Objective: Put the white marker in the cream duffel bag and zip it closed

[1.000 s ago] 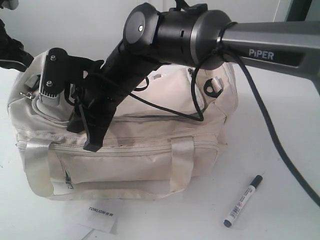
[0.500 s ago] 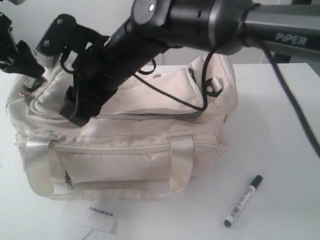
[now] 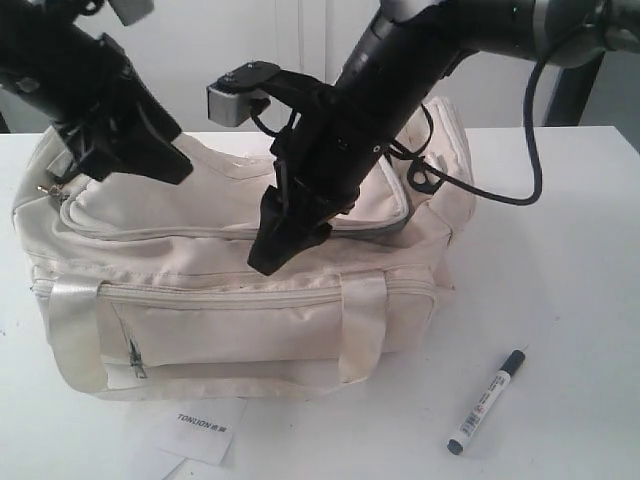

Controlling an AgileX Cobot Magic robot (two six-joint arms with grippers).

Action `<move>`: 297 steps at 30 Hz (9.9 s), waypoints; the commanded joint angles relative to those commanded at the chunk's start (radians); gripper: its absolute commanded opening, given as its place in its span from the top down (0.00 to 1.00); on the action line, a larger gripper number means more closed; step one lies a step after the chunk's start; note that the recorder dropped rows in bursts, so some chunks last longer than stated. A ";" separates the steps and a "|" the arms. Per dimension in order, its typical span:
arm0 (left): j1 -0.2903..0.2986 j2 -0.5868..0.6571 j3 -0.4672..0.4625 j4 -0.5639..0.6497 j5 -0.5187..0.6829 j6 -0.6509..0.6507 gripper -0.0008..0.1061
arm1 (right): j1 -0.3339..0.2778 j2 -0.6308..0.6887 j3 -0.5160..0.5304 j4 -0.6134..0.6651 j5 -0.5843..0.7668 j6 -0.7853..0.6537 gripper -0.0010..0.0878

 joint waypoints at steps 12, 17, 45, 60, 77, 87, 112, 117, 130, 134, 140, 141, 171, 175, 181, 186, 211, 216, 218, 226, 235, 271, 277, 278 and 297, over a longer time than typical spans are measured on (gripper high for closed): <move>-0.021 0.103 0.000 -0.112 -0.076 0.103 0.43 | -0.068 -0.122 0.000 -0.077 0.000 0.132 0.47; -0.036 0.111 0.000 -0.136 -0.067 0.126 0.43 | -0.068 -0.124 0.000 -0.075 0.000 0.132 0.47; -0.091 0.166 0.000 -0.122 -0.084 0.076 0.99 | -0.068 -0.124 0.000 -0.064 0.000 0.154 0.47; -0.089 0.084 -0.064 -0.023 -0.129 -0.056 0.99 | -0.068 -0.120 0.000 0.051 0.000 0.191 0.47; -0.089 0.060 -0.066 0.020 -0.113 -0.086 0.99 | -0.068 -0.157 0.000 0.012 -0.031 -0.225 0.47; -0.089 0.060 -0.066 0.019 -0.077 -0.094 0.99 | -0.068 -0.114 0.000 -0.133 -0.152 -0.447 0.47; -0.089 0.050 -0.068 0.005 0.010 -0.074 0.19 | -0.068 -0.046 0.000 -0.159 -0.245 -0.418 0.99; -0.089 0.052 -0.068 -0.022 0.027 -0.021 0.22 | -0.068 -0.046 0.000 -0.159 -0.260 -0.392 0.99; -0.089 0.123 -0.070 -0.038 -0.104 -0.008 0.66 | -0.068 -0.077 0.000 -0.156 -0.280 -0.389 0.99; -0.089 0.115 -0.070 -0.032 -0.103 -0.003 0.99 | -0.068 -0.101 0.000 -0.162 -0.219 -0.173 0.65; -0.089 0.079 -0.081 -0.028 -0.126 -0.062 0.99 | -0.068 -0.213 0.000 -0.014 -0.094 0.179 0.38; -0.089 0.077 -0.086 -0.028 -0.126 -0.068 0.99 | -0.068 -0.218 0.000 0.073 -0.053 0.159 0.42; -0.089 0.042 -0.111 0.161 -0.248 -0.160 0.99 | 0.010 0.028 0.000 0.138 -0.144 -0.214 0.54; -0.089 0.040 -0.111 0.178 -0.259 -0.160 0.99 | 0.010 -0.005 0.000 0.138 -0.132 -0.214 0.71; -0.080 0.040 -0.111 0.179 -0.256 -0.211 0.99 | 0.010 -0.052 0.000 0.133 0.000 -0.140 0.99; -0.058 0.040 -0.111 0.179 -0.252 -0.228 0.99 | 0.010 -0.052 0.000 0.100 0.000 -0.133 0.99; -0.019 0.040 -0.144 0.144 -0.264 -0.237 0.99 | 0.015 0.052 0.068 0.233 -0.301 -0.373 0.38; -0.019 0.040 -0.204 0.144 -0.260 -0.235 0.99 | 0.015 0.095 0.068 0.229 -0.294 -0.373 0.59; -0.019 0.040 -0.223 0.144 -0.268 -0.230 0.99 | 0.015 0.109 0.068 0.223 -0.274 -0.373 0.73; -0.019 0.040 -0.282 0.144 -0.376 -0.175 0.99 | 0.015 0.118 0.068 0.182 -0.259 -0.371 0.99; -0.019 0.059 -0.285 0.144 -0.592 -0.033 0.99 | 0.015 0.118 0.068 0.140 -0.212 -0.369 0.99; -0.019 0.089 -0.279 0.201 -0.059 -0.081 0.99 | -0.033 -0.233 0.030 -0.079 -0.191 -0.003 0.45; -0.019 0.089 -0.279 0.200 0.015 -0.071 0.99 | -0.037 -0.254 0.030 -0.115 -0.463 -0.174 0.44; -0.019 0.089 -0.279 0.194 0.015 -0.071 0.99 | -0.037 -0.245 0.030 -0.070 -0.490 -0.214 0.44; -0.019 0.089 -0.279 0.077 0.050 0.002 0.99 | -0.037 -0.059 0.030 0.149 -0.594 -0.651 0.90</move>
